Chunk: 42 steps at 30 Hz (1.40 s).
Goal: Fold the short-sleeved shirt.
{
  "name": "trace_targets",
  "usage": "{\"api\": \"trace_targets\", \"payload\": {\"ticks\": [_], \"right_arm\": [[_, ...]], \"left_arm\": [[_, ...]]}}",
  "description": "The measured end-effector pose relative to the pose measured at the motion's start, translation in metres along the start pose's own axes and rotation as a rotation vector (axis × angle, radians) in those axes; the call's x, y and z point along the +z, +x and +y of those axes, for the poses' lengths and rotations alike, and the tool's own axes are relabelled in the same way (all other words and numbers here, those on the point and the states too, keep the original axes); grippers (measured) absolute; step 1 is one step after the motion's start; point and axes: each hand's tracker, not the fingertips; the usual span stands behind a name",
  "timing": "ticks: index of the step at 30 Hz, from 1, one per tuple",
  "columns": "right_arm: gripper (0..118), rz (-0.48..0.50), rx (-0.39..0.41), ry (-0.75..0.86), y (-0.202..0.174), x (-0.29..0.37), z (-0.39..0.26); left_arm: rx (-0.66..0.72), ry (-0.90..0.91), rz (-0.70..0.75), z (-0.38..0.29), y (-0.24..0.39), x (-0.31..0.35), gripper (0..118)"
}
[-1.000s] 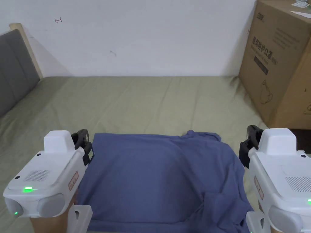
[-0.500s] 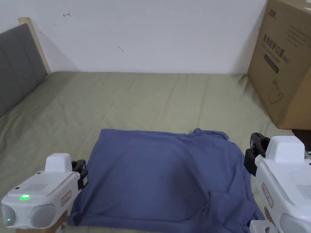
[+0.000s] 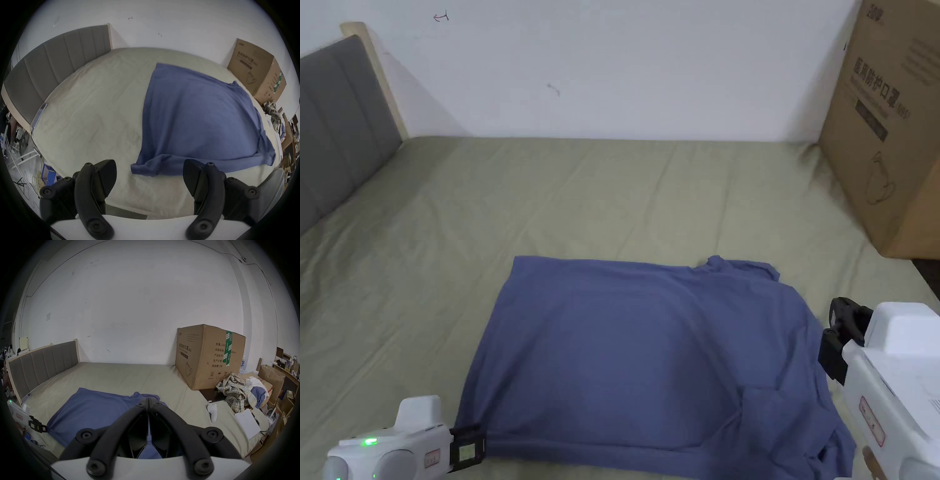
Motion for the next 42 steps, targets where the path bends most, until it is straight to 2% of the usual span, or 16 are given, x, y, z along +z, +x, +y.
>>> {"api": "trace_targets", "payload": {"ticks": [1, 3, 4, 10, 11, 12, 14, 15, 16, 20, 23, 25, 27, 28, 35, 42], "right_arm": [[0, -0.004, 0.0, -0.007, 0.002, 0.001, -0.002], [0, -0.016, 0.008, -0.024, 0.007, 0.002, -0.006], [0, -0.022, 0.007, -0.031, 0.009, 0.003, -0.009], [1, -0.045, -0.037, -0.193, 0.028, 0.002, -0.046], [9, -0.053, -0.049, -0.24, 0.033, 0.0, -0.059], [27, -0.055, -0.058, -0.294, 0.035, -0.003, -0.072], [74, -0.039, -0.091, -0.415, 0.04, -0.01, -0.103], [83, -0.042, -0.106, -0.45, 0.041, -0.013, -0.117], [84, -0.031, -0.118, -0.489, 0.039, -0.014, -0.131], [83, -0.01, -0.114, -0.615, 0.033, -0.027, -0.171], [71, 0.004, -0.124, -0.622, 0.03, -0.034, -0.182], [52, 0.023, -0.114, -0.618, 0.028, -0.037, -0.186], [8, 0.051, -0.101, -0.608, 0.029, -0.041, -0.187], [4, 0.056, -0.089, -0.606, 0.028, -0.042, -0.186], [3, 0.075, -0.142, -0.506, 0.039, -0.032, -0.152], [3, 0.069, -0.111, -0.366, 0.039, -0.069, -0.085]], "left_arm": [[-0.002, 0.003, -0.005, 0.0, 0.001, -0.005, 76], [0.003, 0.004, -0.046, 0.0, 0.0, -0.011, 23], [-0.002, -0.016, -0.063, 0.0, 0.002, -0.015, 8], [-0.009, 0.018, -0.052, 0.004, 0.007, -0.005, 4], [-0.014, 0.03, -0.049, 0.005, 0.006, -0.004, 4], [-0.016, 0.033, -0.05, 0.006, 0.007, -0.002, 4], [-0.019, 0.045, -0.053, 0.008, 0.01, 0.009, 4], [-0.021, 0.047, -0.056, 0.008, 0.011, 0.012, 4], [-0.022, 0.05, -0.058, 0.009, 0.011, 0.013, 4], [-0.039, 0.057, -0.056, 0.005, 0.008, 0.007, 4], [-0.039, 0.059, -0.055, 0.007, 0.007, 0.006, 4], [-0.034, 0.066, -0.057, 0.007, 0.006, 0.009, 4], [-0.028, 0.067, -0.06, 0.008, 0.005, 0.008, 4], [-0.027, 0.068, -0.06, 0.009, 0.005, 0.008, 4], [0.005, 0.102, -0.076, 0.025, 0.004, 0.022, 4], [0.02, 0.182, -0.087, 0.077, 0.012, 0.031, 4]]}}
